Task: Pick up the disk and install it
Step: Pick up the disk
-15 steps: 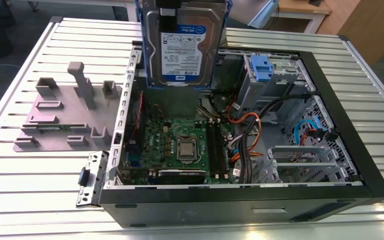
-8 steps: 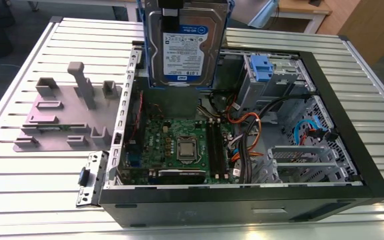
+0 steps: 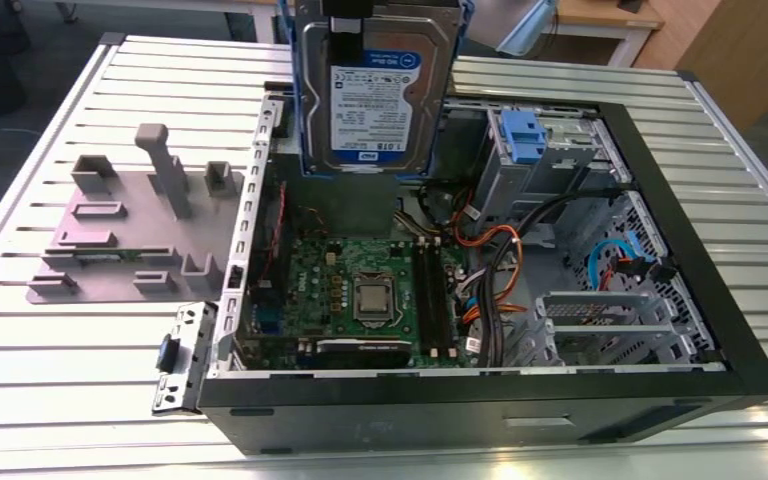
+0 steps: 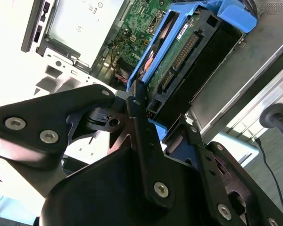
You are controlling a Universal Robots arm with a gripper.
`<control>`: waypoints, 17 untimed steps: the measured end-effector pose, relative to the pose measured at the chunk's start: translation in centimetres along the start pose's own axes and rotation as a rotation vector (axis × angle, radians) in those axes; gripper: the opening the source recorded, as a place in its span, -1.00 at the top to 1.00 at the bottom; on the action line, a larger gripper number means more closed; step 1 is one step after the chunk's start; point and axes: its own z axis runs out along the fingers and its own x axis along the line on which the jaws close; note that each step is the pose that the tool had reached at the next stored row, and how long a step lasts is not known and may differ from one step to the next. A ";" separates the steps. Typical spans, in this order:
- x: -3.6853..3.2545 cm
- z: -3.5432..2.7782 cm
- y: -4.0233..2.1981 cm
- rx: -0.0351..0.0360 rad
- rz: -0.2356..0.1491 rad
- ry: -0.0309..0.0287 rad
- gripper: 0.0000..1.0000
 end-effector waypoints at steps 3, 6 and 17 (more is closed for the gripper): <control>0.00 0.00 -0.09 0.0000 0.000 0.0000 0.27; 0.00 0.01 -0.18 0.0000 0.000 0.0001 0.27; 0.01 0.02 -0.50 0.0000 0.000 0.0003 0.27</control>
